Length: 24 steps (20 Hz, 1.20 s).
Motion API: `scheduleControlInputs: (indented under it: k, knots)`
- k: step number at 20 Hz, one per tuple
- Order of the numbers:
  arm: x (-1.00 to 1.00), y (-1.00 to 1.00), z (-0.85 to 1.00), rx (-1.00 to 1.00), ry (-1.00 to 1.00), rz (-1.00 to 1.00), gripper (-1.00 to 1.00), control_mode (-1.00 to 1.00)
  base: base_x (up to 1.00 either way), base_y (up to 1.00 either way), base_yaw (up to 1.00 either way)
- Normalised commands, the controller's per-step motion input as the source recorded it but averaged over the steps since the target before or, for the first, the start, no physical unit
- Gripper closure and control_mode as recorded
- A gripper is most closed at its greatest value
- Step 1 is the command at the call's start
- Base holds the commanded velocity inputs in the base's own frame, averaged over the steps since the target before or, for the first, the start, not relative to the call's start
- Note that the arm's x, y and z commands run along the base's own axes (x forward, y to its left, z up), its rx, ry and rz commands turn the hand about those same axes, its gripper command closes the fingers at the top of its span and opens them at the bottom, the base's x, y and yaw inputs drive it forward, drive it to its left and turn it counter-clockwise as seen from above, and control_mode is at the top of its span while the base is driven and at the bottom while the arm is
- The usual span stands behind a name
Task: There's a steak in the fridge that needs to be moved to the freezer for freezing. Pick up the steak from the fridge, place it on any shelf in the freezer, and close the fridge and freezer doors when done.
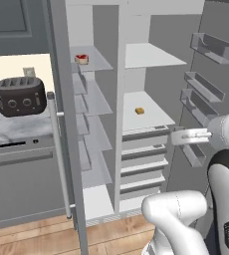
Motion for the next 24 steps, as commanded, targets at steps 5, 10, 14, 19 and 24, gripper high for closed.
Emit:
scheduleControlInputs:
  k: [5,10,14,19,24]
  knots:
    - [0.0,0.0,0.0,0.0,0.0,0.0,-1.0,1.0,0.0,0.0,0.0]
    - [0.0,0.0,0.0,0.0,0.0,0.0,-1.0,1.0,0.15,0.0,0.0]
    - [0.0,0.0,0.0,0.0,0.0,0.0,-1.0,1.0,0.22,0.0,0.0]
    - [0.02,0.0,-0.03,0.0,0.0,0.0,-1.0,-1.0,0.21,0.0,0.0]
    - [0.13,0.0,-0.1,0.0,-0.02,0.0,-1.0,-1.0,0.0,0.0,0.0]
